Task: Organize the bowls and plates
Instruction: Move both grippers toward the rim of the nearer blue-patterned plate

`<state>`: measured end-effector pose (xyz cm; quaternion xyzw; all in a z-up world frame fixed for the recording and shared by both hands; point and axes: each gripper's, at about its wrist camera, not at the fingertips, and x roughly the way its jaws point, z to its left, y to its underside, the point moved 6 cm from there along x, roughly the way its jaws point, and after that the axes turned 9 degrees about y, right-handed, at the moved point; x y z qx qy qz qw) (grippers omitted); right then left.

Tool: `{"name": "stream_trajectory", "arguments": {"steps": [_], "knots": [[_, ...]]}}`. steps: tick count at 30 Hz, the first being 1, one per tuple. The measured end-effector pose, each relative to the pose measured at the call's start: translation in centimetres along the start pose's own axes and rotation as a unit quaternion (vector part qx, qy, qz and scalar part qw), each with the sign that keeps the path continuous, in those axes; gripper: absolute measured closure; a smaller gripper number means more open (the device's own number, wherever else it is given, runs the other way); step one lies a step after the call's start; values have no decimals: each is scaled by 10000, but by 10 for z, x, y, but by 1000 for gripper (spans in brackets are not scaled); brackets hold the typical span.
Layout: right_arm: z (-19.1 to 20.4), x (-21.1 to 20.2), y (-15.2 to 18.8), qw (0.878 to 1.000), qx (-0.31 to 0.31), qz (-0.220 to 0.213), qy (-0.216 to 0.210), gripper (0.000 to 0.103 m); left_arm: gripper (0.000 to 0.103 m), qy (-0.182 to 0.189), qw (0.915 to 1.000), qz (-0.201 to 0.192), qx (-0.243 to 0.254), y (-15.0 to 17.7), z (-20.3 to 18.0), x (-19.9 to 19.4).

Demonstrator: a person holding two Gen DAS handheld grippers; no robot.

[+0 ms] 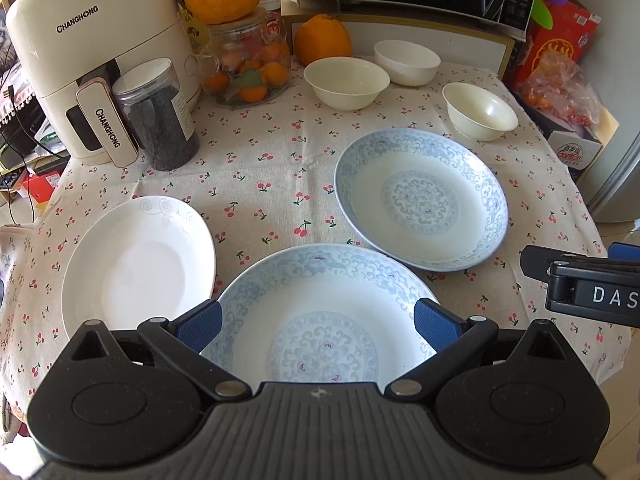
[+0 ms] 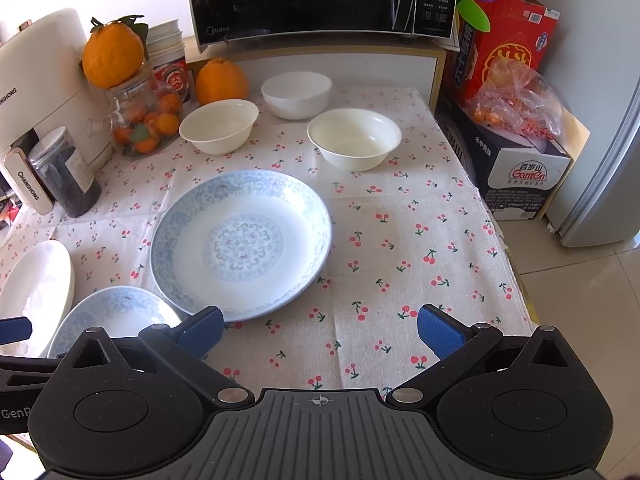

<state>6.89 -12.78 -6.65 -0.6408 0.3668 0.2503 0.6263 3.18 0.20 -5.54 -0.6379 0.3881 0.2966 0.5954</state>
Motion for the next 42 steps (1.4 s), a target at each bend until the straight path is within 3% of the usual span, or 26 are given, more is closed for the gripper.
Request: {"name": "stream_trajectory", "arguments": {"steps": [11,42], "knots": [[1,2,2,10000,-34,49,5,0,1,50,9998,186,38,4,-1,3],[1,4,3,9999,-29,100,2,0,1,105,9997,201,74,5,-4,4]]}}
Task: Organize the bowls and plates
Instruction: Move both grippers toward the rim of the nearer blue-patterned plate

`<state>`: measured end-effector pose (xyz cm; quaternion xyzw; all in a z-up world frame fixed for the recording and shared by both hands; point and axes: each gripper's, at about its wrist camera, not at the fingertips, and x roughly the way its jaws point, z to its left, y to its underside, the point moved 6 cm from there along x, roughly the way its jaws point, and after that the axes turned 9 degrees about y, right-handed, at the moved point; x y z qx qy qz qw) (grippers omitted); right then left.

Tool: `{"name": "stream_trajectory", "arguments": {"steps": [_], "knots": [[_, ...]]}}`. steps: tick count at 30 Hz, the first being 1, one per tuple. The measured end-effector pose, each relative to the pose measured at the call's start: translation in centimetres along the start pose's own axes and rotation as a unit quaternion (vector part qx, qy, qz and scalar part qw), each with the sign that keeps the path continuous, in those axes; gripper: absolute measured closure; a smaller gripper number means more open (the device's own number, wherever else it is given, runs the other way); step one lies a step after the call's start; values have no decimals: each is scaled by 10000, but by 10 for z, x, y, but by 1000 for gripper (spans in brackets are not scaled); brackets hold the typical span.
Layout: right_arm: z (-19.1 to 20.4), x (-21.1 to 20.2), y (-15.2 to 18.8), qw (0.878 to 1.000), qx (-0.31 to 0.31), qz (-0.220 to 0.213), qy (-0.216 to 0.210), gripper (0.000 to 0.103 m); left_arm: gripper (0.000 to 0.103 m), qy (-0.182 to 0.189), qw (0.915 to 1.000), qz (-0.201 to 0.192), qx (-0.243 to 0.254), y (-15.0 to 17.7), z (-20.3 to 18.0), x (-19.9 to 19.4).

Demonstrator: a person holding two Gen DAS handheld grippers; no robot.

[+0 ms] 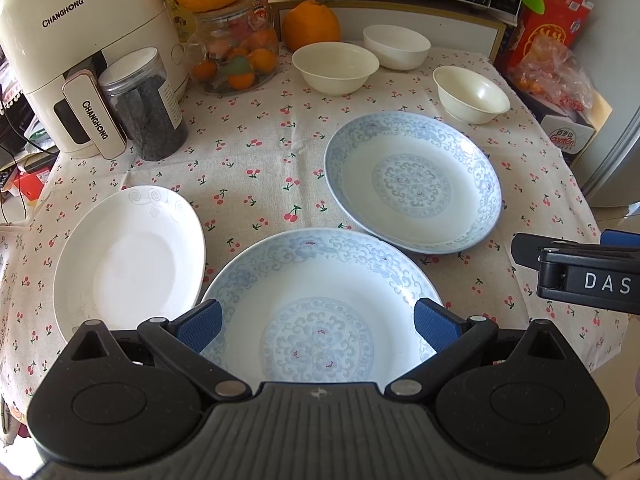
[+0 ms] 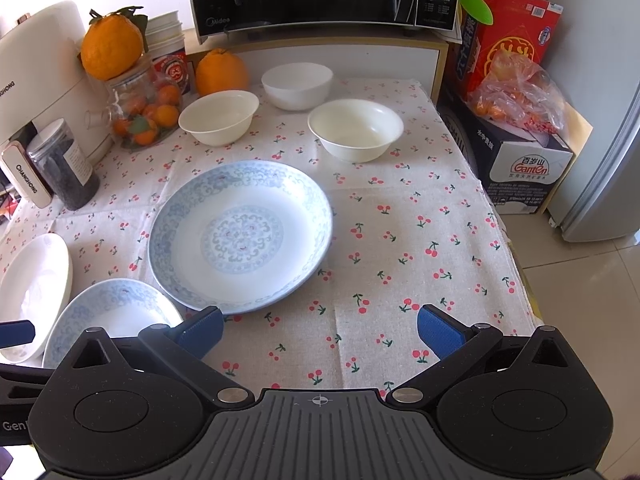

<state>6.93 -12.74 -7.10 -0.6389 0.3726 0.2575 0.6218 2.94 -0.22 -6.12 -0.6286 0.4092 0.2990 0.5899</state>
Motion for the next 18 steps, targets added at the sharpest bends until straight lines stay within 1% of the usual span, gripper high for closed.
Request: {"name": "stream_trajectory", "arguments": {"steps": [14,18], "knots": [[-2,2,-1,10000,63,26,7,0,1,96,9999,23,26,-2,1,3],[-2,3,-1,10000,55,15,21,0,1,173,9998,32,43,-2,0,4]]}}
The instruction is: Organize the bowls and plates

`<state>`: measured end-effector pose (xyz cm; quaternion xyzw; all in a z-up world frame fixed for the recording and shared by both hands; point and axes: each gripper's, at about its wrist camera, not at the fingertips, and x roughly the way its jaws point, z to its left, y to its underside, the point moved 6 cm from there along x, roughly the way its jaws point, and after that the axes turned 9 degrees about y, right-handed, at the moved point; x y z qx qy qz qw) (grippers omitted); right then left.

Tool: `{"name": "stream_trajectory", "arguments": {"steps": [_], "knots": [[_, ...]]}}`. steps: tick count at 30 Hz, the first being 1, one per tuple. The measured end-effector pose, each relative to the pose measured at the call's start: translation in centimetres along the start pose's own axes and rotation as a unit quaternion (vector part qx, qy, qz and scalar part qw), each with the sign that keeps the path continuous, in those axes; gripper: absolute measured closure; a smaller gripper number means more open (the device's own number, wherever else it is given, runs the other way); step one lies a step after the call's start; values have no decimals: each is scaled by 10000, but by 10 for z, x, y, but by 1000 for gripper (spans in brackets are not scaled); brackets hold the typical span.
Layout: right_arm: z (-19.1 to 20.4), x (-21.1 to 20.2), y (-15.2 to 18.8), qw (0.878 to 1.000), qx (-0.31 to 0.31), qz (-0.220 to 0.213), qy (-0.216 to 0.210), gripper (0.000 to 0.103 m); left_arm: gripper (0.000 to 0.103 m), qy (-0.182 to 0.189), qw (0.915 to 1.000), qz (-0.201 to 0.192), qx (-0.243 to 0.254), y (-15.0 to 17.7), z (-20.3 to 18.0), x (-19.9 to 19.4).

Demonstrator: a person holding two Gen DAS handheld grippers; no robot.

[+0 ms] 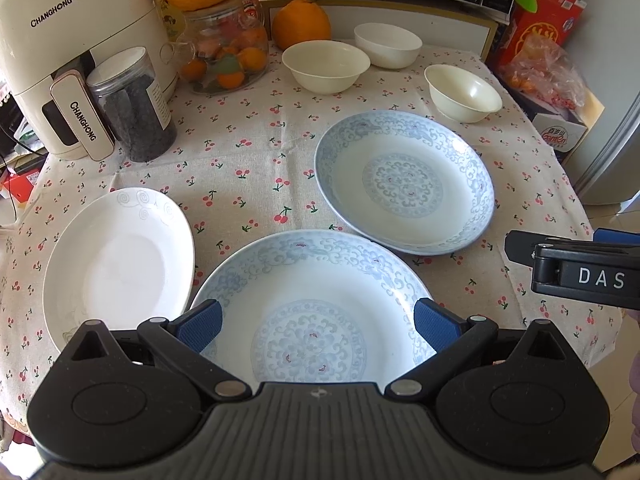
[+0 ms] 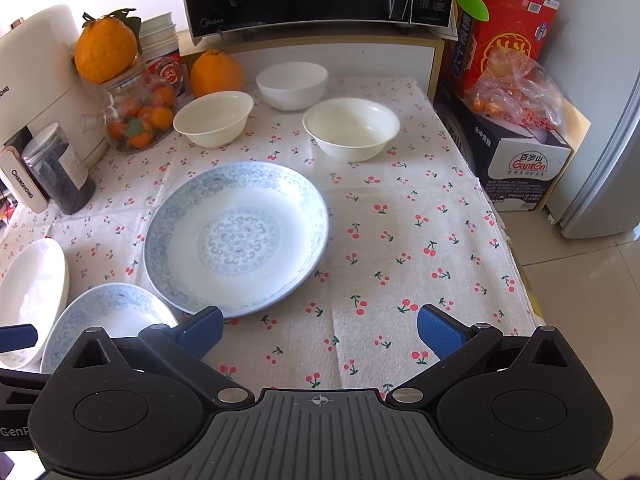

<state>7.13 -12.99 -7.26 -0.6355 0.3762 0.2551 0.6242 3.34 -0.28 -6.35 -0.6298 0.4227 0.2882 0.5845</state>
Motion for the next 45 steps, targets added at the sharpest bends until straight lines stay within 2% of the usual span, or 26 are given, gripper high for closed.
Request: {"name": "stream_trajectory", "arguments": {"steps": [3,9,12,15,17,20,22,23,26,28,29,31,32,36,39,42,45], "knots": [[-2,2,-3,10000,-1,-62,12,0,1,23,10000,-56,-9,-2,1,1],[-12,2,-17,9987,82,-494,60,0,0,285,9979,-543,-229,-15,9,-3],[-15,10,-21,9981,252,-509,-234,0,1,537,9967,-520,-330,-24,13,0],[-21,24,-24,9950,689,-257,-680,0,2,850,9932,-454,-648,-35,22,7],[-27,36,-26,9880,1131,-128,-1040,0,6,1148,9880,-462,-929,-44,29,14],[-36,53,-27,9736,1767,153,-1439,0,17,1352,9834,-550,-1073,-54,36,23],[-40,62,-28,9632,2090,255,-1673,2,29,1478,9805,-558,-1171,-58,41,30],[-42,67,-27,9572,2273,314,-1764,3,32,1582,9780,-554,-1241,-61,43,35],[-46,79,-25,9455,2590,462,-1921,16,47,1777,9735,-509,-1347,-64,46,46],[-45,86,-23,9396,2714,575,-2005,32,57,1928,9705,-496,-1359,-66,46,52],[-45,90,-21,9365,2775,638,-2046,36,58,1957,9701,-499,-1344,-67,45,55],[-44,97,-18,9325,2858,726,-2084,52,64,1978,9702,-504,-1307,-69,45,59],[-44,101,-17,9308,2908,774,-2074,55,66,1979,9702,-495,-1308,-70,44,62],[-42,113,-12,9254,3053,904,-2053,73,86,1871,9724,-387,-1341,-68,44,73],[-38,117,-11,9230,3086,949,-2092,90,91,1780,9743,-300,-1349,-66,43,82],[-35,116,-14,9293,2986,894,-1982,93,97,1623,9777,-352,-1286,-67,44,82],[-31,115,-18,9352,2872,827,-1901,94,98,1566,9784,-404,-1289,-68,47,81]]}}
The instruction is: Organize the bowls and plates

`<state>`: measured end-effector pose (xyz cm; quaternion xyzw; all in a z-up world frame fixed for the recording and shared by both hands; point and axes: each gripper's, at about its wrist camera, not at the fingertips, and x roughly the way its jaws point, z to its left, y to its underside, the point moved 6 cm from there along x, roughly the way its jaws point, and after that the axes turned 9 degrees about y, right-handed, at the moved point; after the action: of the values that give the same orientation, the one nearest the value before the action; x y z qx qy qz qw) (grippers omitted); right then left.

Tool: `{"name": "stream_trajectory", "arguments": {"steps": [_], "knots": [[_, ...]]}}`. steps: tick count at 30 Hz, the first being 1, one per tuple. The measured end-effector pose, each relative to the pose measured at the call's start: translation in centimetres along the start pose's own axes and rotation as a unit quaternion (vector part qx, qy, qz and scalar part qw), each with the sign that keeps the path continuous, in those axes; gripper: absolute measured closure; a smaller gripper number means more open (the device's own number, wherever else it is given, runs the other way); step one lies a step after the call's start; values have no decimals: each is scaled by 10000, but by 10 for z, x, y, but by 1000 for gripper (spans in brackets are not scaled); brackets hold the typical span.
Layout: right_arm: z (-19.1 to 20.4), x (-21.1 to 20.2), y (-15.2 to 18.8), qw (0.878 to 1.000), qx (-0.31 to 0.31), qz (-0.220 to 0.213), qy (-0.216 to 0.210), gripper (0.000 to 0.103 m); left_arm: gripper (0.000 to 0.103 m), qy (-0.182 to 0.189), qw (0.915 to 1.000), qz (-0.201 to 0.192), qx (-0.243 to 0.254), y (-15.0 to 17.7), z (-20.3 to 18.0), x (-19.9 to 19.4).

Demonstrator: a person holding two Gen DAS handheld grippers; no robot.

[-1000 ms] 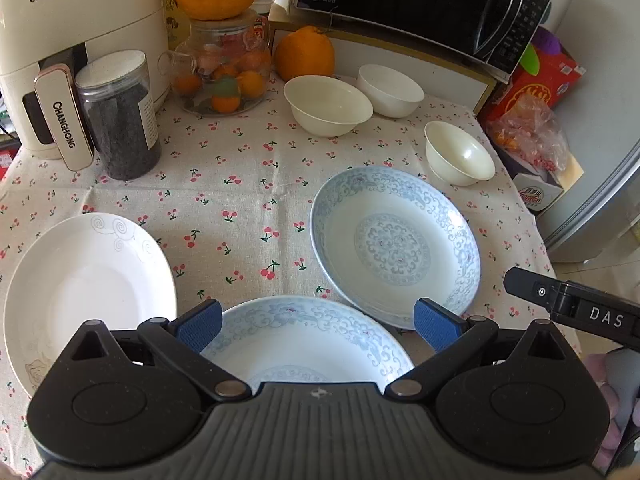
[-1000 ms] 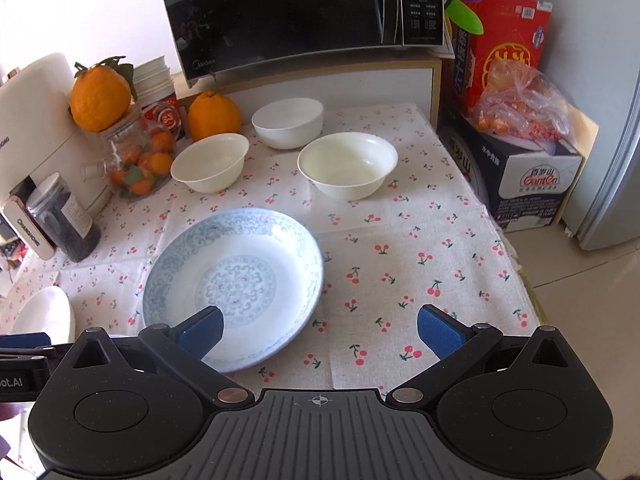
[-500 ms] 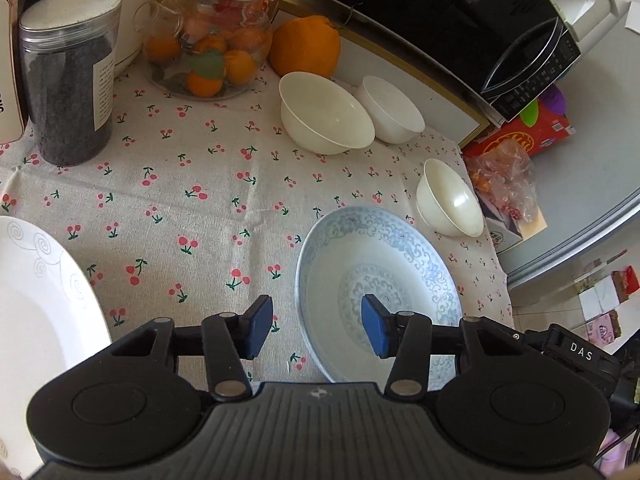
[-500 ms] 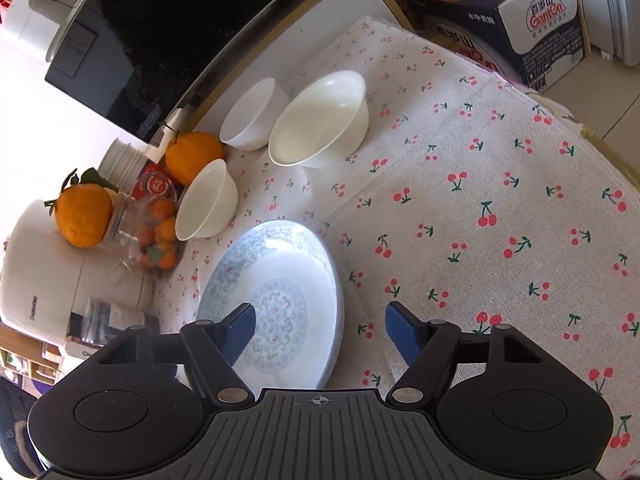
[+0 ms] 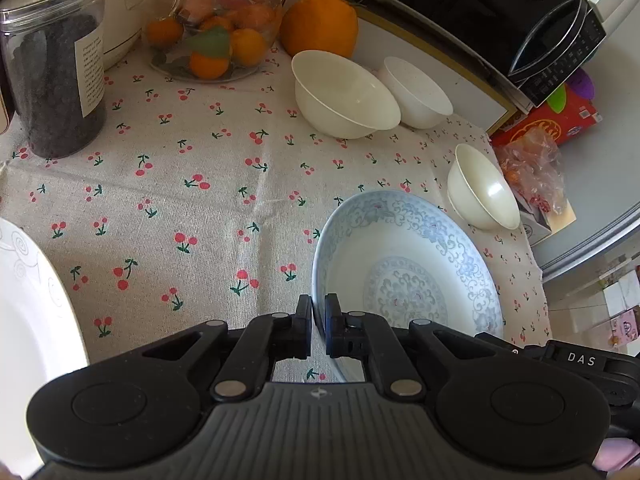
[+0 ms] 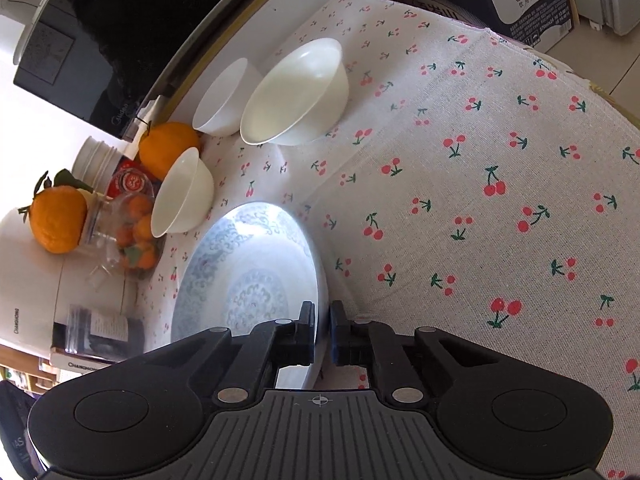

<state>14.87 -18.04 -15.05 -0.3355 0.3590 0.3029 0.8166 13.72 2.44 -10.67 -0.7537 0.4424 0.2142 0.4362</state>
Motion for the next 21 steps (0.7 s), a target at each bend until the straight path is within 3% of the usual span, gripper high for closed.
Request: {"name": "stream_trajectory", "arguments": {"steps": [21], "knots": [[36,21,7,9997,-213,73,-99,94,98,-475,9984,-290,79,-9,22,-12]]}}
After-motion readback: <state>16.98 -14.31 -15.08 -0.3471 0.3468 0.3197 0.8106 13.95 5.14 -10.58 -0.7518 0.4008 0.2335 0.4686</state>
